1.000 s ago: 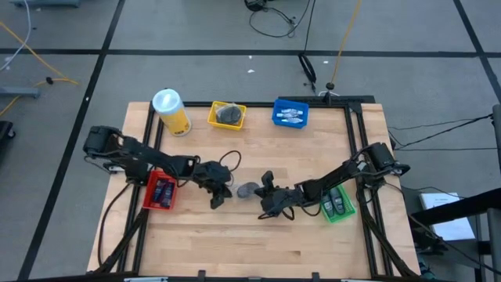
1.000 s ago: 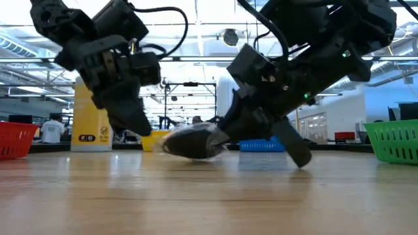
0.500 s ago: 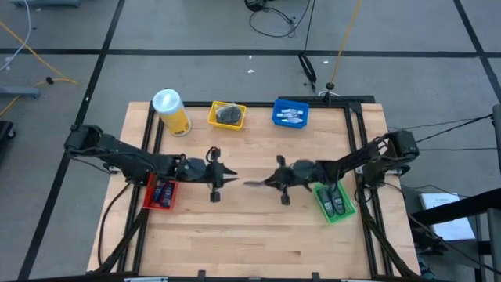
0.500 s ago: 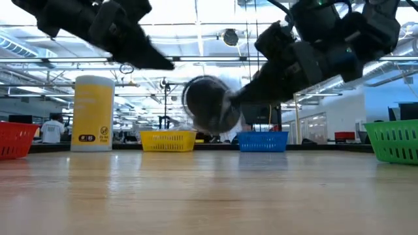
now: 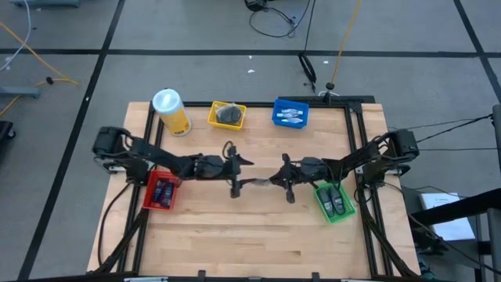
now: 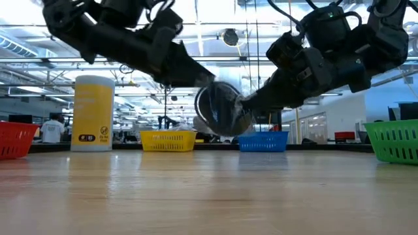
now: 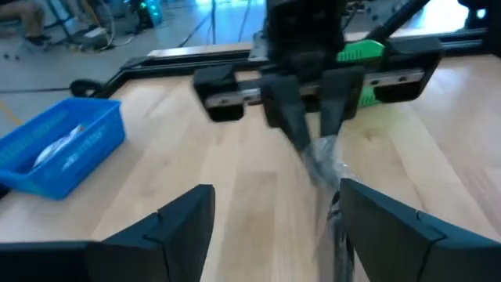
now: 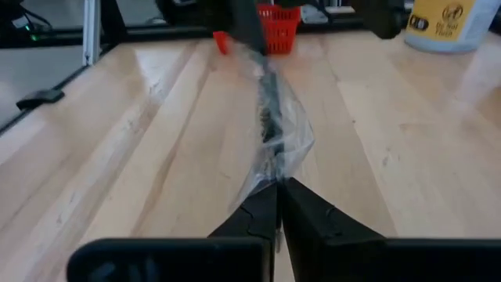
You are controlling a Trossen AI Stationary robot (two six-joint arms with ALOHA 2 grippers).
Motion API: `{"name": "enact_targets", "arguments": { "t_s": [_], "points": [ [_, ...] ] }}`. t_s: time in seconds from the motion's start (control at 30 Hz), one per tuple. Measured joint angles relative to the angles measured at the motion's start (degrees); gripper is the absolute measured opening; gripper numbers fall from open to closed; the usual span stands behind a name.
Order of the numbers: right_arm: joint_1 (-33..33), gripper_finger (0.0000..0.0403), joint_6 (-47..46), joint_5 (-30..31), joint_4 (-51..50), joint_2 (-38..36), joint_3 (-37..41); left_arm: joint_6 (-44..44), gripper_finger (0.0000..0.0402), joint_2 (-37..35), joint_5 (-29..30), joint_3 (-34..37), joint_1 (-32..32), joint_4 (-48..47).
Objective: Pick & Place Travel size toiletries
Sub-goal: Put the black hairbrush into the yellow bin
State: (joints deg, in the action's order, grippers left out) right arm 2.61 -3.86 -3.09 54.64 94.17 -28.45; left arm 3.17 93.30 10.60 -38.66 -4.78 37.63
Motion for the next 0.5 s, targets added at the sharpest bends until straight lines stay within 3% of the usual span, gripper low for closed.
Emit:
{"name": "enact_targets", "arguments": {
  "t_s": [0.17, 0.33, 0.5],
  "points": [
    [0.0, 0.0007, 0.0, 0.1, -1.4, 0.0, -0.1, 0.9, 0.0229, 4.2, -1.1, -3.6, -0.4, -0.7],
    [0.0, 0.0008, -1.6, 2.5, -2.3, -0.1, -0.2, 1.3, 0.0176, 3.0, -1.6, -4.5, -0.5, -4.5],
    [-0.4, 0.0008, -3.2, 7.8, -4.8, -0.1, -0.2, 1.5, 0.0178, 0.9, -4.2, -4.6, -0.4, -5.0]
  ]
}}
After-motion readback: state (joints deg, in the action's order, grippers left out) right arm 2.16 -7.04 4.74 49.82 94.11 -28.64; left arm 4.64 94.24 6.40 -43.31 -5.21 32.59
